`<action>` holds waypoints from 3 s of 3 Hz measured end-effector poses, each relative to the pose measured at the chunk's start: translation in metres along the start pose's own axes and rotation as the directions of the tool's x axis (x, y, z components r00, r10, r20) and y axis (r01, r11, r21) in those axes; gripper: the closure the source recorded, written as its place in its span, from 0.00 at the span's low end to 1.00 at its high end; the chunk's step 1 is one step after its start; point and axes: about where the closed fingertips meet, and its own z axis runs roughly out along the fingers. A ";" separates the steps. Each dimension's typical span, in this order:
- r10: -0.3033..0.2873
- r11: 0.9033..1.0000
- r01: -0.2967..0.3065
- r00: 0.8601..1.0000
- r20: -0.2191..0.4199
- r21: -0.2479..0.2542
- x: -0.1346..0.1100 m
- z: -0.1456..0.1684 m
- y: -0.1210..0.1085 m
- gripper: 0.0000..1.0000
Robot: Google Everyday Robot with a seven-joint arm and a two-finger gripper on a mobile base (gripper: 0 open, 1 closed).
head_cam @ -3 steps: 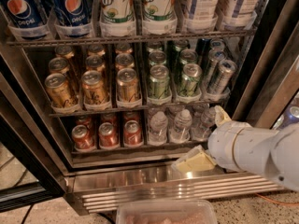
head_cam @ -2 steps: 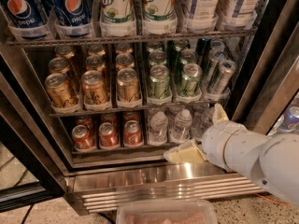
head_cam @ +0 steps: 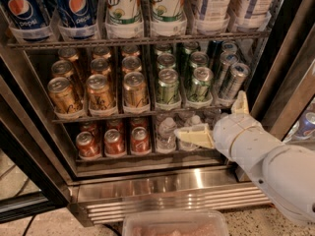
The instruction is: Pick green can from middle shelf of fridge
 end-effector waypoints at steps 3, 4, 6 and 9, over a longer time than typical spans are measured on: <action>0.046 0.995 -0.050 0.998 0.050 0.082 0.005 0.003 -0.022 0.04; 0.043 0.995 -0.048 0.997 0.058 0.090 0.005 0.009 -0.023 0.21; 0.045 0.991 -0.054 0.996 0.073 0.123 0.011 0.025 -0.029 0.14; 0.044 0.985 -0.062 0.993 0.112 0.162 0.013 0.047 -0.039 0.18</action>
Offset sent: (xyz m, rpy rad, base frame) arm 0.0086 -0.0172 0.0020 0.0377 -0.0506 -0.0597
